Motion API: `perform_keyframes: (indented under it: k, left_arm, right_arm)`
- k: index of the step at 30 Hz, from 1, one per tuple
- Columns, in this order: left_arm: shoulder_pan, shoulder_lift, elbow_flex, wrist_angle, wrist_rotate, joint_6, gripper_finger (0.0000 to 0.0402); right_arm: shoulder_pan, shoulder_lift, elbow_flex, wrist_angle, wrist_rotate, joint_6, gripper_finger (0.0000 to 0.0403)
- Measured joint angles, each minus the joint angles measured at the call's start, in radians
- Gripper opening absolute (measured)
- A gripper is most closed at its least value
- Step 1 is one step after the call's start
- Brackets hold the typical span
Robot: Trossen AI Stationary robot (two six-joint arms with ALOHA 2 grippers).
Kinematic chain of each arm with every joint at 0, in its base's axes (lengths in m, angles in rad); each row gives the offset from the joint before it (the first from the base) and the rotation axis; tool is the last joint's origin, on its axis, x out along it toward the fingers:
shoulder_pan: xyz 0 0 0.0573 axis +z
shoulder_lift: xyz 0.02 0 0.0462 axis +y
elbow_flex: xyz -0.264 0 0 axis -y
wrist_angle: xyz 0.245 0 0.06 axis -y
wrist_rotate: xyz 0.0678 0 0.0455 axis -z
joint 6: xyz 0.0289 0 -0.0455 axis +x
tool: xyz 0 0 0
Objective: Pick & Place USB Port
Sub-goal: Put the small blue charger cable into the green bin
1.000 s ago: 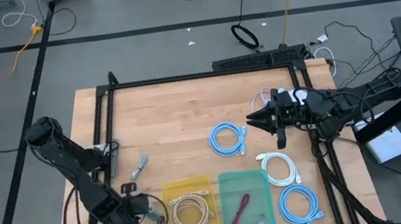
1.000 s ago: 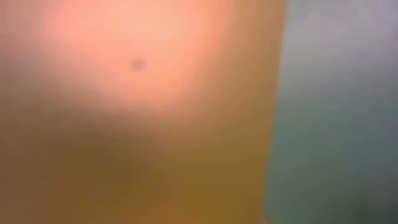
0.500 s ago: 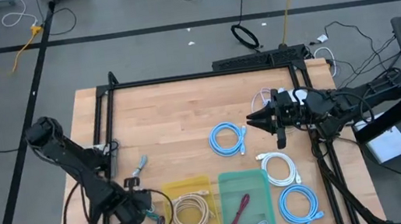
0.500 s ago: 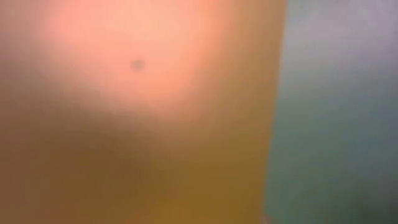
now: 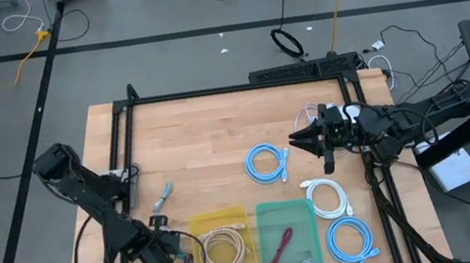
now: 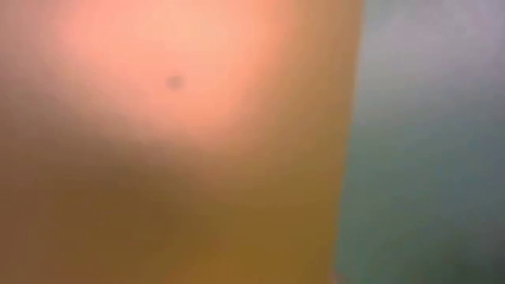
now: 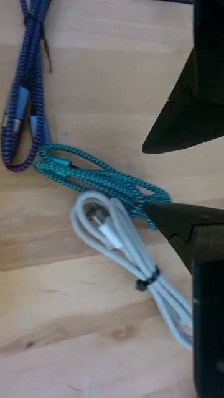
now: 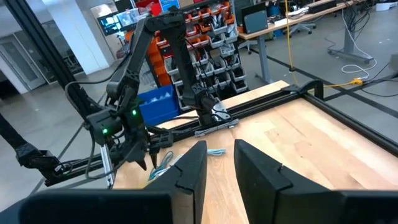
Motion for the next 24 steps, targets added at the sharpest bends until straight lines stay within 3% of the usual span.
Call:
perform_keyframes:
  k: [24]
  left_arm:
    - [0.033, 0.016, -0.004, 0.013, 0.029, 0.034, 0.0143]
  right_arm:
    - [0.0, 0.0, 0.0, 0.002, -0.004, 0.001, 0.0073]
